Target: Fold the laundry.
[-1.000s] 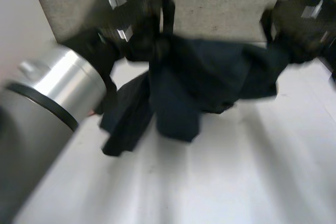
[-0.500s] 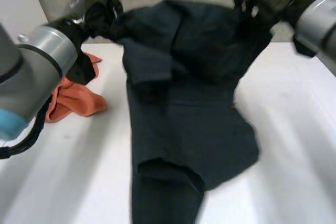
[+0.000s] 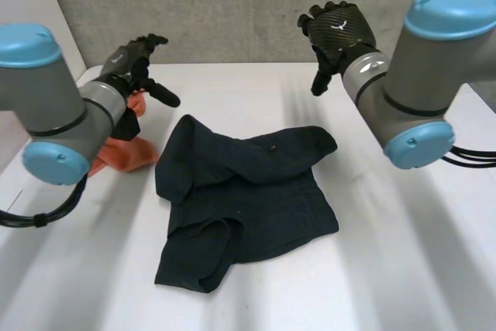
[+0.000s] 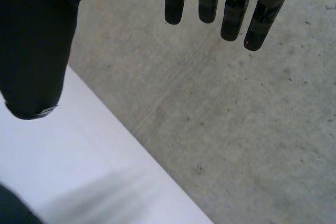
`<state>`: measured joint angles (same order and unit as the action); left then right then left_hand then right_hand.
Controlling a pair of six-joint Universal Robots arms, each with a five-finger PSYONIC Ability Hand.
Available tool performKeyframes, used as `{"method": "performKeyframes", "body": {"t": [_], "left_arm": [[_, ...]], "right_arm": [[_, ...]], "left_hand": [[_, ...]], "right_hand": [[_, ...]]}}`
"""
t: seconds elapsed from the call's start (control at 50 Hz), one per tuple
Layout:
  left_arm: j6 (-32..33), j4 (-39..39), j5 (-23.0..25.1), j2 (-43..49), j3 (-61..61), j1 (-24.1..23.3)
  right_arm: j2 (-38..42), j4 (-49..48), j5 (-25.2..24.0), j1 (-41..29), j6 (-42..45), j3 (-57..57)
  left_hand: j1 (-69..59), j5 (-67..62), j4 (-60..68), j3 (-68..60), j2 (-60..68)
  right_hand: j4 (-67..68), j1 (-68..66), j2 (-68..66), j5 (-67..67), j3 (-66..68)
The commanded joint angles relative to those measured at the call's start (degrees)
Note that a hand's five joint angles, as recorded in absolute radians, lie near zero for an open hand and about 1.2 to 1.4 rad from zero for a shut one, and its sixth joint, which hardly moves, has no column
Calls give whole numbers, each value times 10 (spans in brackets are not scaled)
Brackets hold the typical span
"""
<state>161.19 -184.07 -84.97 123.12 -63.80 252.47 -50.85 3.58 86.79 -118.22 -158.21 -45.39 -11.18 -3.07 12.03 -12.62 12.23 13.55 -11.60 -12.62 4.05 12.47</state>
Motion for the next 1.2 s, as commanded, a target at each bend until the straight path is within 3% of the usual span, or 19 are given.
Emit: {"method": "performKeyframes", "body": {"t": [0.02, 0.14, 0.3, 0.46, 0.52, 0.78, 1.0, 1.2], "left_arm": [[77, 1, 7, -158, -165, -29], [189, 2, 3, -225, -294, -133], [313, -2, 1, -225, -383, -245], [326, -23, -1, -149, -387, -267], [326, -38, -6, -128, -381, -264], [344, -77, -141, -75, -326, -197], [463, -87, -144, -89, -332, -58], [460, -90, -116, -144, -380, -40]], "right_arm": [[-80, 88, -8, 5, 38, -94], [-133, 122, -45, 5, 71, -240], [-183, 104, -92, 6, 83, -393], [-185, -8, -107, -1, 72, -500], [-177, -57, -103, -1, 69, -521], [-111, -144, -104, -3, 54, -521], [-82, -145, -98, -9, 60, -498], [-81, -149, -89, -10, 62, -498]], "left_hand": [[-7, 12, -1, 7, -3], [-27, -8, 19, -13, 17], [-170, -151, 161, -156, 159], [-227, -208, 219, -213, 217], [-236, -217, 227, -221, 225], [-370, -352, 362, -356, 360], [-333, -315, 325, -319, 323], [-196, -177, 187, -181, 185]], "right_hand": [[-35, 16, 26, -41, -25], [-35, 16, 26, -41, -25], [-21, 2, 12, -26, -10], [-6, -13, -3, -11, 5], [-6, -13, -3, -11, 5], [38, -57, -47, 33, 48], [123, -143, -133, 118, 134], [162, -182, -171, 157, 173]]}}
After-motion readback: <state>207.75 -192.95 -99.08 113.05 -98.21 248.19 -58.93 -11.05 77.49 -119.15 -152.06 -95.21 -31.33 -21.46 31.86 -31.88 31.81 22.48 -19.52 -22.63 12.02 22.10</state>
